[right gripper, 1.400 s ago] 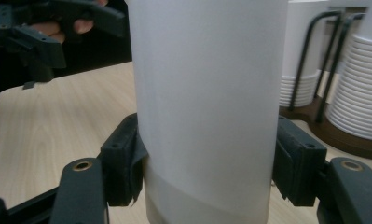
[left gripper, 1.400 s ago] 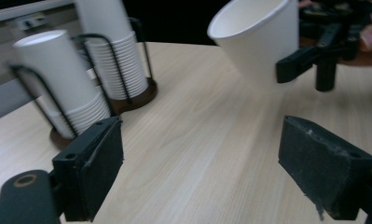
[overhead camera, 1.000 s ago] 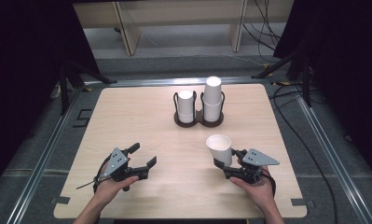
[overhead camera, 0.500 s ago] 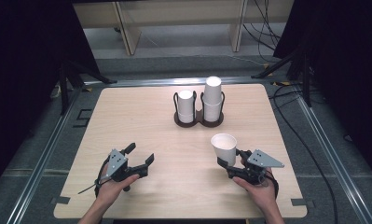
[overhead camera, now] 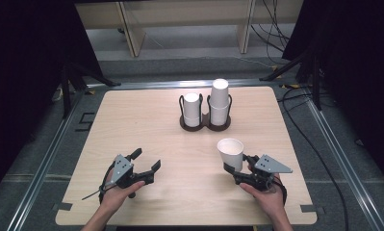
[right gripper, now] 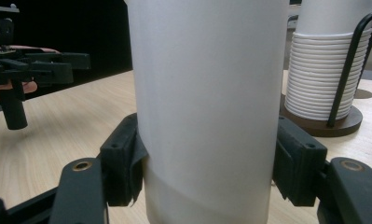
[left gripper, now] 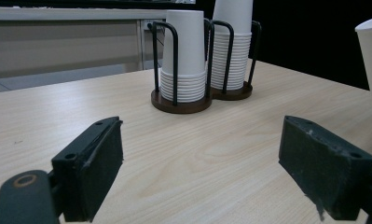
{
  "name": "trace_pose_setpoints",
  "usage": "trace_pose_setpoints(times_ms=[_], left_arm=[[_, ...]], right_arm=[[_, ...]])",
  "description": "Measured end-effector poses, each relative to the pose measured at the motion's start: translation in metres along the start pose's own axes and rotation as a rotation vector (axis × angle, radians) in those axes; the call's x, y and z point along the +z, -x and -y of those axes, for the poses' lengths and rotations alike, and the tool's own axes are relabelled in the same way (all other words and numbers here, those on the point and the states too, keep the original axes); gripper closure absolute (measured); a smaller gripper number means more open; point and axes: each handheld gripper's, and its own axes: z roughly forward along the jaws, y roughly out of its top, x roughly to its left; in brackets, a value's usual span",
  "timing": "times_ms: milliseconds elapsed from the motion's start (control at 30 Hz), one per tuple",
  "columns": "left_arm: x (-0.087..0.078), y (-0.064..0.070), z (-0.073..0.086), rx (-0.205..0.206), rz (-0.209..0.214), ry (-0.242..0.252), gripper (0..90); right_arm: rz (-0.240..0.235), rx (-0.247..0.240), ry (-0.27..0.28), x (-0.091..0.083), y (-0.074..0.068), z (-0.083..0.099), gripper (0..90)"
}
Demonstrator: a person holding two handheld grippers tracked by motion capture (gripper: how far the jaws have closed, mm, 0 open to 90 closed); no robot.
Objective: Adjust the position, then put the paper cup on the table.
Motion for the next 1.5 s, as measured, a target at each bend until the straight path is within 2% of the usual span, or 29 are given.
trace_pose_setpoints(times_ms=[33,67,100,200,267,367,400,433,467,500,533,567,633,667,700,800,833,867,900,967,1033,1067,1100,1167,1233,1367,1400,1467,1500], left_arm=[[-0.001,0.0,0.0,0.002,0.001,0.006,13.4],[0.0,-0.001,0.001,0.003,0.009,0.023,13.4],[-0.002,-0.001,0.0,0.002,-0.002,0.0,13.4],[-0.003,-0.001,0.0,0.001,-0.001,0.004,13.4],[0.0,-0.001,0.0,0.015,0.015,0.034,13.4],[-0.001,0.0,-0.002,0.017,0.011,-0.001,13.4],[0.002,0.0,-0.001,0.018,0.021,0.02,13.4],[0.002,0.001,-0.002,0.025,0.022,-0.006,13.4],[0.004,0.003,-0.003,0.026,0.03,-0.001,13.4],[0.005,0.004,-0.003,0.031,0.04,0.001,13.4],[0.007,0.006,-0.003,0.034,0.048,-0.004,13.4],[0.009,0.008,-0.004,0.045,0.062,-0.011,13.4],[0.012,0.013,-0.005,0.054,0.085,-0.013,13.4],[0.013,0.015,-0.005,0.052,0.097,-0.012,13.3],[0.014,0.017,-0.005,0.049,0.11,-0.011,13.2],[0.014,0.019,-0.006,0.054,0.122,-0.011,13.1],[0.013,0.019,-0.007,0.055,0.122,-0.012,13.1],[0.014,0.019,-0.007,0.053,0.127,0.004,13.1],[0.014,0.019,-0.007,0.053,0.13,0.02,13.1],[0.011,0.019,-0.008,0.053,0.122,-0.004,13.0],[0.013,0.019,-0.007,0.054,0.138,0.026,13.0],[0.013,0.019,-0.007,0.052,0.136,0.023,13.0],[0.01,0.02,-0.008,0.053,0.125,-0.002,13.0],[0.01,0.021,-0.008,0.057,0.127,-0.001,13.0],[0.01,0.022,-0.008,0.062,0.133,-0.003,13.0],[0.013,0.027,-0.009,0.074,0.163,0.013,12.9],[0.013,0.029,-0.01,0.078,0.165,-0.013,12.9],[0.016,0.033,-0.01,0.08,0.19,-0.008,12.8],[0.016,0.036,-0.011,0.085,0.197,-0.03,12.7]], right_arm=[[0.003,-0.016,-0.011,0.0,0.0,0.0,35.6],[-0.013,-0.004,-0.003,0.002,-0.001,0.0,35.6],[-0.011,-0.01,-0.011,0.002,-0.002,-0.001,35.6],[-0.028,-0.016,0.004,0.004,-0.002,-0.003,35.6],[-0.032,-0.015,0.005,0.005,-0.002,-0.003,35.5],[-0.045,-0.012,-0.017,0.005,-0.001,-0.002,35.5],[-0.036,-0.018,-0.034,0.004,0.0,-0.002,35.5],[-0.037,-0.016,-0.036,0.003,0.001,-0.002,35.5],[-0.043,0.005,-0.02,0.003,0.0,-0.001,35.5],[-0.031,-0.044,-0.004,0.003,0.004,-0.001,35.5],[-0.047,-0.039,-0.007,0.003,0.004,-0.001,35.5],[-0.033,-0.036,-0.036,0.0,0.004,-0.002,35.5],[-0.056,-0.038,-0.028,0.0,0.005,-0.001,35.5],[-0.035,-0.062,-0.008,0.0,0.005,-0.001,35.5],[-0.025,-0.033,-0.034,-0.002,0.002,-0.001,35.5],[-0.037,-0.037,-0.032,0.0,0.001,-0.001,35.5],[-0.059,-0.021,-0.042,0.001,-0.001,-0.002,35.5],[-0.021,-0.069,-0.012,0.002,0.0,-0.002,35.5],[-0.045,-0.056,-0.022,0.002,0.0,-0.003,35.5],[-0.041,-0.064,-0.025,0.003,-0.001,-0.004,35.5],[-0.036,-0.044,-0.033,0.003,-0.004,-0.004,35.5],[-0.035,-0.026,-0.064,0.002,-0.005,-0.004,35.5],[-0.032,-0.066,-0.038,0.004,-0.002,-0.004,35.5],[-0.027,-0.074,-0.04,0.004,-0.002,-0.005,35.5],[-0.033,-0.049,-0.056,0.003,-0.004,-0.005,35.5],[-0.038,-0.037,-0.055,0.004,-0.006,-0.004,35.4],[-0.047,-0.041,-0.057,0.004,-0.006,-0.004,35.4],[-0.036,-0.059,-0.058,0.004,-0.007,-0.004,35.4],[-0.036,-0.062,-0.065,0.004,-0.007,-0.005,35.4]])
